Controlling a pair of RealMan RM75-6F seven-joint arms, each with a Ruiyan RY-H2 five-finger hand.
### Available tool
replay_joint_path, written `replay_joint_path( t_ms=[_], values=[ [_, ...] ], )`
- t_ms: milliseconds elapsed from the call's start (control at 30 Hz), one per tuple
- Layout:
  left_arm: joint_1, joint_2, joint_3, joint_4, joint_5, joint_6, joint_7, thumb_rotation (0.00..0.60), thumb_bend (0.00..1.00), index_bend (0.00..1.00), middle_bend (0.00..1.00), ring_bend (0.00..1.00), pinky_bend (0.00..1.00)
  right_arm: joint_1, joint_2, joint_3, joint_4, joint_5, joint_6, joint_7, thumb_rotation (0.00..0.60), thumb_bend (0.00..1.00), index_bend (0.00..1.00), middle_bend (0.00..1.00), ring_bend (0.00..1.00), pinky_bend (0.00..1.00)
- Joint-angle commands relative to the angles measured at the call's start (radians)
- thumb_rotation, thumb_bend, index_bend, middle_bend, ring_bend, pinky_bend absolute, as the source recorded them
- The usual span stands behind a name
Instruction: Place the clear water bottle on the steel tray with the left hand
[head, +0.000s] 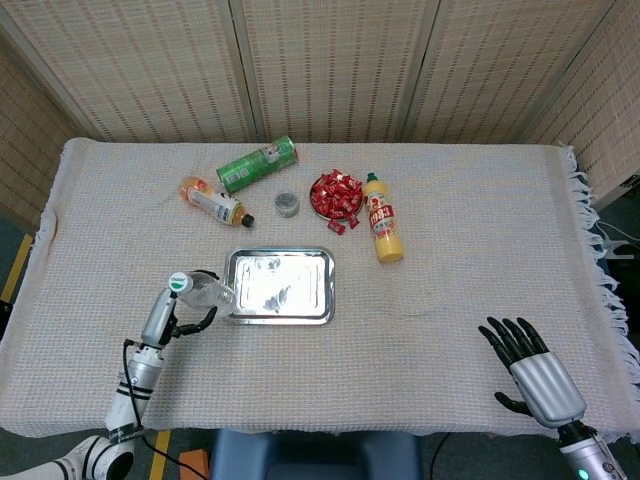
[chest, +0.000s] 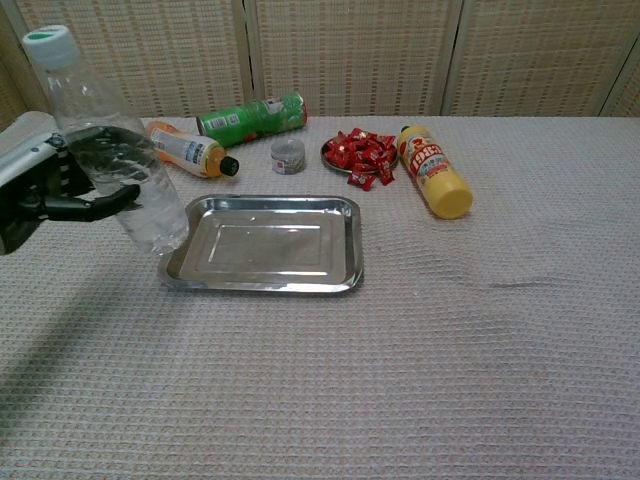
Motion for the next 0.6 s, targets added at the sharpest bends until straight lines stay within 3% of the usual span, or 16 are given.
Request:
replay_joint_path(
  t_ms=[33, 167, 400, 500, 600],
  values=[
    [-0.064, -0.085, -0.039, 0.062, -0.026, -0.046, 0.053, 0.600, 0.55, 0.38, 0.37, 0.25, 0.38, 0.000, 0.004, 0.001, 0.001, 0.001, 0.002, 0.008, 0.600, 0.05, 0.00, 0.00, 0.00, 0.00],
    [-0.117, -0.159, -0.062, 0.144, -0.048, -0.090, 0.071, 0.600, 0.55, 0.37, 0.37, 0.25, 0.38, 0.003, 0.006, 0.003, 0.001, 0.006, -0.002, 0.014, 0.600, 0.05, 0.00, 0.00, 0.00, 0.00],
    [-0.155, -0.213, -0.065, 0.220, -0.075, -0.141, 0.072, 0.600, 0.55, 0.37, 0.36, 0.24, 0.37, 0.005, 0.008, 0.004, 0.000, 0.008, -0.005, 0.018, 0.600, 0.05, 0.00, 0.00, 0.00, 0.00],
    [-0.159, -0.217, -0.061, 0.228, -0.088, -0.160, 0.085, 0.600, 0.54, 0.33, 0.33, 0.22, 0.33, 0.004, 0.009, 0.002, 0.001, 0.004, -0.002, 0.020, 0.600, 0.05, 0.00, 0.00, 0.00, 0.00],
    [-0.160, -0.216, -0.056, 0.227, -0.095, -0.168, 0.107, 0.600, 0.52, 0.22, 0.28, 0.17, 0.24, 0.002, 0.009, 0.002, 0.001, 0.001, 0.003, 0.021, 0.600, 0.05, 0.00, 0.00, 0.00, 0.00]
  ],
)
